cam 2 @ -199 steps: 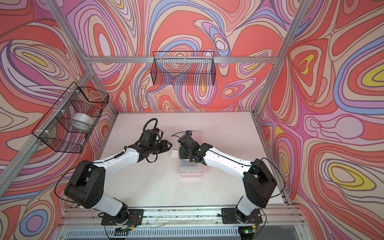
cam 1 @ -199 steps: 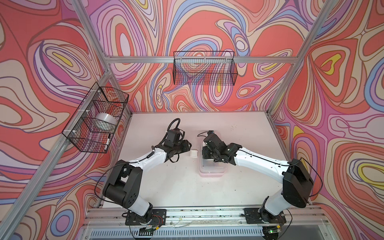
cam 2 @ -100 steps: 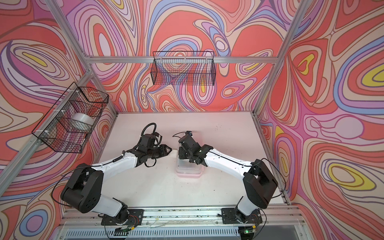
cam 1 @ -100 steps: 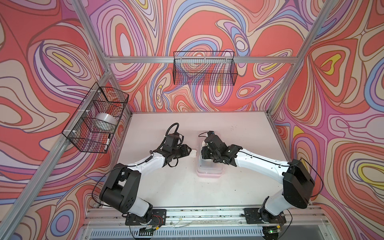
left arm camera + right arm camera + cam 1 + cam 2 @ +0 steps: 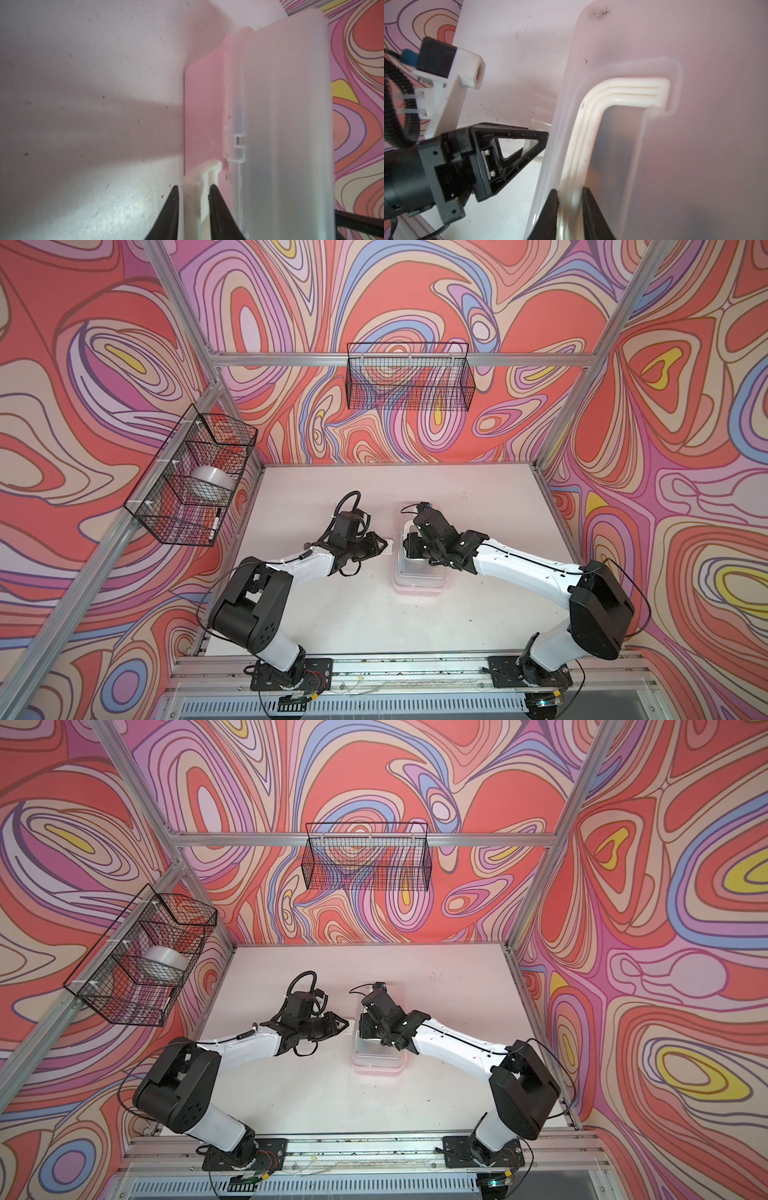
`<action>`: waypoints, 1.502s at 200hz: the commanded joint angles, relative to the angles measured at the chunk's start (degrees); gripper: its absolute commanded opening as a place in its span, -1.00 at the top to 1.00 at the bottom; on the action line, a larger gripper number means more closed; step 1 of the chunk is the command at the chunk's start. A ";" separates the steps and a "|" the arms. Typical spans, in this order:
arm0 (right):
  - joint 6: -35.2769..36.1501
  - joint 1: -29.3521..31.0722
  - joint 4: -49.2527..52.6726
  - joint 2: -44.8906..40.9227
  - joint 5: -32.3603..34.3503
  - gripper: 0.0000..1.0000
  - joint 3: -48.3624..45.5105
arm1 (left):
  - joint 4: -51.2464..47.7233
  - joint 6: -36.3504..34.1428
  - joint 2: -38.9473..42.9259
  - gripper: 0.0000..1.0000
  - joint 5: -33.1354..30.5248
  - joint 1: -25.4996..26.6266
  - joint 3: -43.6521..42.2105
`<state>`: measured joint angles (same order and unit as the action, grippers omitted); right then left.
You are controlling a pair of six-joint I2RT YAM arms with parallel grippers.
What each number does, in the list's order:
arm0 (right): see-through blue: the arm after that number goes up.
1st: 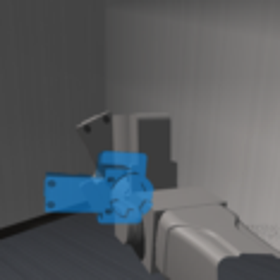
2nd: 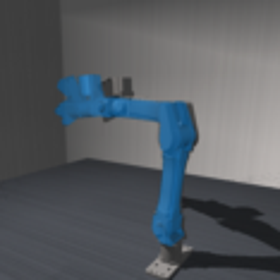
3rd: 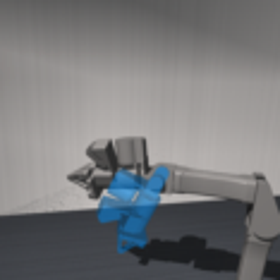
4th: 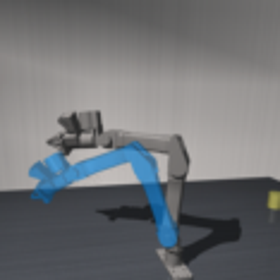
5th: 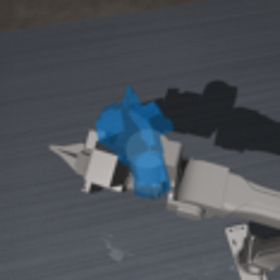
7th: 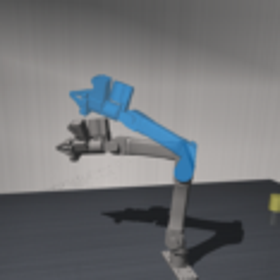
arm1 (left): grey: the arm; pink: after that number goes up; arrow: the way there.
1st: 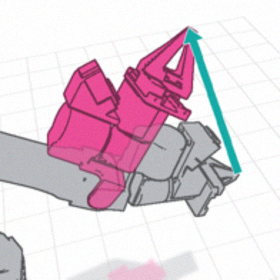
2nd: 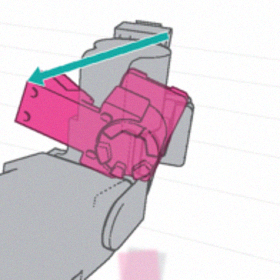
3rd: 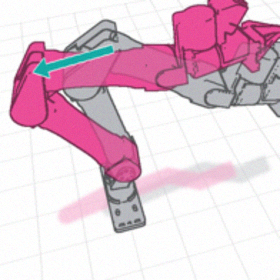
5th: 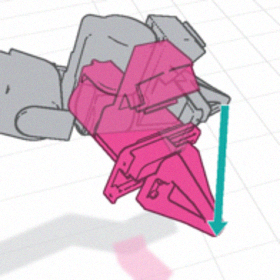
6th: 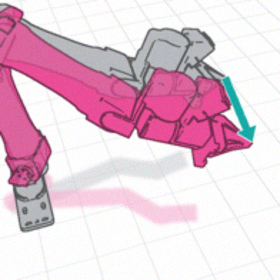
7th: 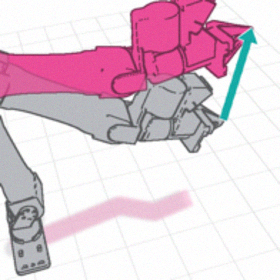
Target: Pack the tool kit
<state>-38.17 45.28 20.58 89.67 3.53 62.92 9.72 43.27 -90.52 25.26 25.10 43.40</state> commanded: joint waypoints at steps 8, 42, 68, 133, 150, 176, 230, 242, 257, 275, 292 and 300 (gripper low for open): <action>0.74 -0.91 11.95 1.63 0.25 0.58 -3.59 | 2.85 1.29 -0.27 0.62 1.56 0.27 -0.90; 0.71 -1.14 12.36 1.24 0.91 0.59 -3.81 | 2.63 1.65 -0.11 0.94 1.52 0.23 -0.99; 0.72 -1.56 12.75 1.48 1.30 0.60 -4.03 | 1.70 1.32 0.50 1.00 0.87 0.12 -0.93; 0.95 -2.21 12.18 1.25 1.22 0.61 -4.99 | -1.40 0.55 4.22 0.95 0.62 0.12 -0.23; 1.00 -2.30 11.88 1.23 1.22 0.61 -5.08 | -2.08 0.42 5.19 0.56 0.65 0.25 0.07; 0.99 -2.47 12.28 1.87 1.59 0.60 -4.78 | -2.86 0.24 6.53 0.45 0.52 0.23 0.02; 0.97 -2.56 11.76 2.05 1.33 0.62 -4.87 | 0.25 1.20 6.42 0.46 3.44 0.21 -1.20; 0.73 -2.58 11.58 2.09 1.23 0.62 -4.98 | 1.86 1.92 6.23 0.46 4.46 0.22 -1.71; 0.60 -2.59 11.67 2.31 1.13 0.62 -4.95 | 3.19 2.87 6.50 0.46 5.05 0.27 -2.17; 0.47 -2.58 11.63 2.35 1.02 0.63 -4.98 | 3.64 3.41 7.01 0.46 5.52 0.26 -2.29; 0.60 -2.56 11.68 2.46 1.06 0.63 -4.90 | 3.64 3.40 7.46 0.46 5.61 0.32 -2.43; 0.71 -2.56 11.69 2.60 1.08 0.63 -4.80 | 3.73 3.49 7.63 0.46 5.64 0.32 -2.48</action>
<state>-38.28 44.25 20.16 88.62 0.99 61.65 11.53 45.78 -84.23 29.61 25.45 41.67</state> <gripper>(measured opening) 0.190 0.273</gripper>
